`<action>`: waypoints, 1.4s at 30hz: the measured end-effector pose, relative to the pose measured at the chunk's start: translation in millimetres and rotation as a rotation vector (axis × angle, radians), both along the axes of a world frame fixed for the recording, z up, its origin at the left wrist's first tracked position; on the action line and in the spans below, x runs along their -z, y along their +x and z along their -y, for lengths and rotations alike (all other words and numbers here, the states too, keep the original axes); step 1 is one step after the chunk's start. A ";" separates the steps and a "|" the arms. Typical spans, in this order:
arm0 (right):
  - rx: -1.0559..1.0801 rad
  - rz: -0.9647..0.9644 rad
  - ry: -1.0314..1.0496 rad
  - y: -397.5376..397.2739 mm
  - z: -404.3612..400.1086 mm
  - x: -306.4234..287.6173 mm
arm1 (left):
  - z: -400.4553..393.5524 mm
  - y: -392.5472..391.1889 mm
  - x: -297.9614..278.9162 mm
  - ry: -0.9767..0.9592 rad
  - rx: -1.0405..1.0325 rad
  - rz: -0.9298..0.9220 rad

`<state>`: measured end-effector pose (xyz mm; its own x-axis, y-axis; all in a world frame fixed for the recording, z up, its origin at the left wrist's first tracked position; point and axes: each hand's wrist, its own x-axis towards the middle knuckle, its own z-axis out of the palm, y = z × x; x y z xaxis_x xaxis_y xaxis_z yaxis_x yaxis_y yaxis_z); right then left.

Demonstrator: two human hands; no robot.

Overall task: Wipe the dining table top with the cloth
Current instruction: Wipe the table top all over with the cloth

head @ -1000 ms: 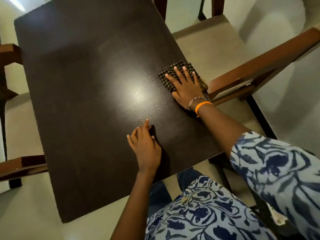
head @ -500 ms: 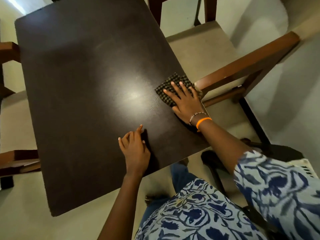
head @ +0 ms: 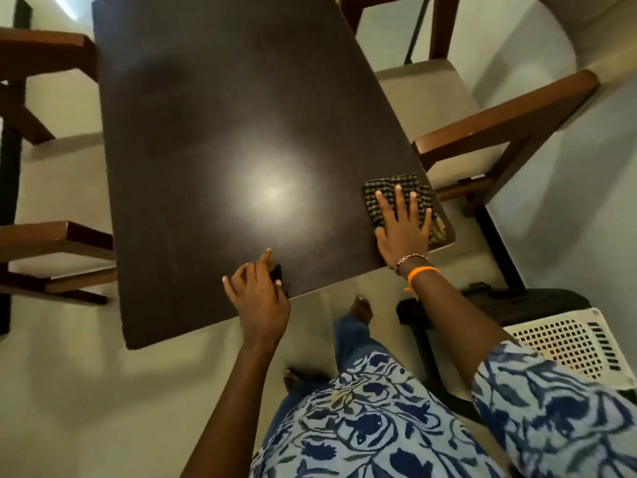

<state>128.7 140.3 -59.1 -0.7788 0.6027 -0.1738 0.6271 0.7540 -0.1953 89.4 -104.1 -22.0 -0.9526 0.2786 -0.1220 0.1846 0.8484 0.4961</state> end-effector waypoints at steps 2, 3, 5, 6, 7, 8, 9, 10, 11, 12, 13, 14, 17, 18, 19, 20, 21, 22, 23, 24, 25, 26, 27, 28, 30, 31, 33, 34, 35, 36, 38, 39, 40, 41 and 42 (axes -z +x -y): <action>-0.107 0.011 -0.005 -25.4 35.8 -0.8 | 21.5 2.1 -0.2 -0.026 -0.057 -0.002; -0.172 0.016 -0.021 -38.1 58.9 -0.7 | 32.3 3.7 0.3 -0.044 -0.085 -0.001; -0.325 0.018 -0.071 -59.3 109.7 -0.2 | 50.8 5.5 1.0 -0.075 -0.138 0.003; -0.414 0.016 -0.092 -66.6 135.6 0.7 | 58.4 5.7 0.8 -0.086 -0.162 0.008; -0.504 0.016 -0.109 -69.5 158.5 1.8 | 63.7 5.7 0.5 -0.097 -0.176 0.012; -0.588 0.020 -0.126 -69.4 176.6 3.2 | 66.5 4.7 0.3 -0.111 -0.173 0.006; -0.665 0.019 -0.142 -65.2 192.0 4.7 | 71.2 4.4 -0.6 -0.129 -0.159 -0.006; -0.728 0.012 -0.155 -58.4 199.9 6.8 | 74.5 3.6 -1.2 -0.147 -0.129 -0.022; -0.769 -0.001 -0.158 -50.8 198.4 8.9 | 74.3 1.2 -1.2 -0.162 -0.087 -0.035; -0.794 -0.018 -0.150 -43.3 191.2 9.7 | 73.2 -2.1 -1.7 -0.173 -0.044 -0.044; -0.804 -0.038 -0.128 -37.0 180.4 9.3 | 72.5 -6.4 -3.1 -0.185 -0.004 -0.051; -0.794 -0.051 -0.104 -30.7 167.3 8.6 | 71.7 -10.3 -4.4 -0.203 0.040 -0.051; -0.645 -0.052 -0.057 -12.4 119.2 5.5 | 63.6 -16.9 -4.0 -0.274 0.173 -0.040; -0.574 -0.054 -0.048 -5.7 102.3 4.4 | 60.4 -17.5 -3.9 -0.282 0.198 -0.034; -0.499 -0.054 -0.037 1.6 85.1 3.8 | 57.2 -17.9 -3.8 -0.274 0.204 -0.028; -0.422 -0.049 -0.023 9.2 67.7 3.3 | 53.8 -18.5 -3.8 -0.257 0.199 -0.023; -0.345 -0.041 -0.009 16.2 50.4 3.0 | 50.1 -19.3 -4.2 -0.242 0.194 -0.023; -0.269 -0.033 0.005 22.5 34.0 3.0 | 46.2 -19.7 -5.0 -0.236 0.195 -0.026; -0.192 -0.028 0.018 27.6 19.7 3.2 | 43.3 -19.9 -5.3 -0.233 0.203 -0.031; -0.115 -0.030 0.027 31.7 7.8 3.2 | 41.6 -19.9 -5.1 -0.228 0.211 -0.037; -0.040 -0.036 0.028 34.4 -0.8 3.4 | 41.5 -19.9 -4.4 -0.221 0.217 -0.041; 0.027 -0.042 0.026 35.4 -6.2 3.7 | 42.8 -20.2 -3.8 -0.208 0.219 -0.042; 0.086 -0.047 0.021 35.6 -8.2 3.8 | 45.2 -20.4 -3.0 -0.186 0.212 -0.039; 0.142 -0.053 0.014 34.4 -5.8 4.1 | 50.0 -21.2 -2.2 -0.157 0.193 -0.033; 0.260 -0.069 -0.002 30.8 9.3 4.0 | 65.1 -22.7 -0.1 -0.101 0.134 -0.024; 0.303 -0.078 -0.005 28.4 21.2 3.6 | 74.6 -23.2 1.3 -0.079 0.100 -0.021; 0.285 -0.077 0.002 22.4 53.0 3.0 | 94.7 -24.9 4.4 -0.042 0.012 0.000; 0.231 -0.067 0.002 18.0 72.5 2.8 | 104.5 -26.2 5.7 -0.034 -0.040 0.017; 0.166 -0.054 -0.007 12.4 93.5 2.8 | 113.8 -27.4 6.9 -0.035 -0.093 0.032; 0.100 -0.042 -0.020 5.8 115.0 2.7 | 122.1 -28.3 7.9 -0.042 -0.141 0.041; -0.046 -0.017 -0.042 -9.6 158.8 2.7 | 136.6 -28.5 9.4 -0.068 -0.224 0.033; -0.134 -0.004 -0.049 -17.9 181.3 3.0 | 144.2 -27.7 10.0 -0.076 -0.265 0.020; -0.226 0.005 -0.065 -26.4 203.9 3.5 | 152.2 -26.3 10.5 -0.077 -0.304 0.008; -0.313 0.013 -0.088 -34.4 225.3 3.7 | 159.7 -24.2 10.8 -0.074 -0.342 -0.002; -0.387 0.023 -0.119 -41.5 244.4 3.9 | 165.3 -21.8 10.8 -0.073 -0.377 -0.010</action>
